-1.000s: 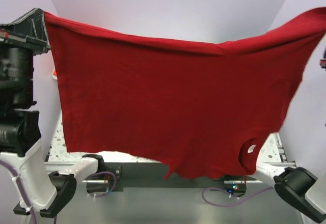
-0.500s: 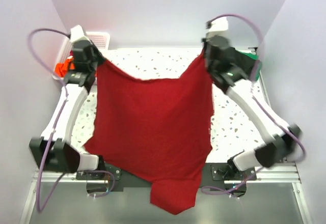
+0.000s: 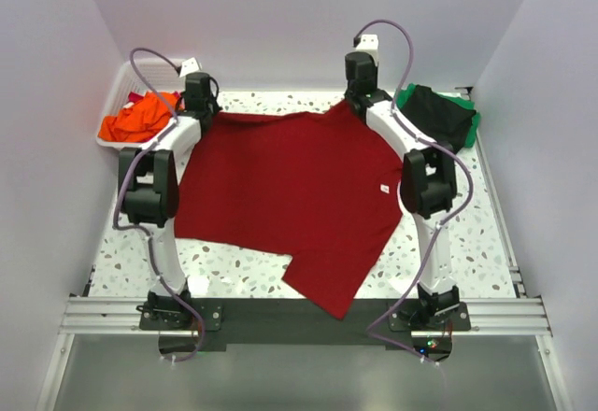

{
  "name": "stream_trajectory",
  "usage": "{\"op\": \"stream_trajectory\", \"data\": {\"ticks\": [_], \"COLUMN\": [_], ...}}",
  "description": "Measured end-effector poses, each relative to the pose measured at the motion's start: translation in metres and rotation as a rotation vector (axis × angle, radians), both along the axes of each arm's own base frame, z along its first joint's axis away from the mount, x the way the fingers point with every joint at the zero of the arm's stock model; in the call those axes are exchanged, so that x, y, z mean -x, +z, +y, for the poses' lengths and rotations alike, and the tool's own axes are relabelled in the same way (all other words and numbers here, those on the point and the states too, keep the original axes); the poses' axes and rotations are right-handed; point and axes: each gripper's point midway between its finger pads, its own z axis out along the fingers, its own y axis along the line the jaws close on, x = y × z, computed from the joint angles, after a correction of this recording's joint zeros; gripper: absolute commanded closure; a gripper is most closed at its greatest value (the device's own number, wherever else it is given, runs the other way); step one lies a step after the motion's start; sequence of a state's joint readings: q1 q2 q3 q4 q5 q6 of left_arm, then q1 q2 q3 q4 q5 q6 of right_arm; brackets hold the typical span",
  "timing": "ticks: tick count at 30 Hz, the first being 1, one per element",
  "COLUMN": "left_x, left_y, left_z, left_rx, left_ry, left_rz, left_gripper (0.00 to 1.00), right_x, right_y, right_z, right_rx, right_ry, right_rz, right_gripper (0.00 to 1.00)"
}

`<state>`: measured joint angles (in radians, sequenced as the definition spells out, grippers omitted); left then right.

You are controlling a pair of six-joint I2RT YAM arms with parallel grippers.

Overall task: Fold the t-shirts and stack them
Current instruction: Flatten the tshirt out

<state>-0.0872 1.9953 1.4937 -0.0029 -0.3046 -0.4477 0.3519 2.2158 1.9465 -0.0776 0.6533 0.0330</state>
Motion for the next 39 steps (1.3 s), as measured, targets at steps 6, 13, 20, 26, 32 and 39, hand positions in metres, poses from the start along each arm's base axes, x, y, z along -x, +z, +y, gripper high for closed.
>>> {"op": "stream_trajectory", "data": {"ticks": [6, 13, 20, 26, 32, 39], "left_x": [-0.049, -0.063, -0.056, -0.008, 0.083, 0.177], "left_y": [-0.019, -0.031, -0.009, 0.033, 0.032, -0.035], "left_z": [-0.002, -0.006, -0.016, -0.041, -0.059, -0.042], "left_rx": [-0.035, -0.047, -0.030, -0.017, 0.010, 0.018], "left_ry": [-0.008, -0.011, -0.052, -0.106, -0.143, -0.112], "left_rz": [-0.033, -0.040, -0.039, 0.020, 0.143, 0.377], "left_gripper": [0.00, 0.00, 0.00, 0.00, 0.00, 0.00], "right_x": [-0.039, -0.043, -0.021, 0.056, 0.165, 0.282], "right_y": [-0.002, -0.002, -0.010, -0.014, -0.006, -0.032], "right_z": [0.015, 0.014, 0.007, -0.001, 0.023, 0.052], "right_rx": [-0.032, -0.033, -0.036, -0.080, -0.102, -0.181], "right_ry": [0.011, 0.008, -0.005, 0.001, 0.086, 0.197], "right_rz": [-0.052, -0.042, 0.052, 0.224, 0.337, 0.472], "right_gripper": [0.01, 0.01, 0.05, 0.10, 0.11, 0.12]}}
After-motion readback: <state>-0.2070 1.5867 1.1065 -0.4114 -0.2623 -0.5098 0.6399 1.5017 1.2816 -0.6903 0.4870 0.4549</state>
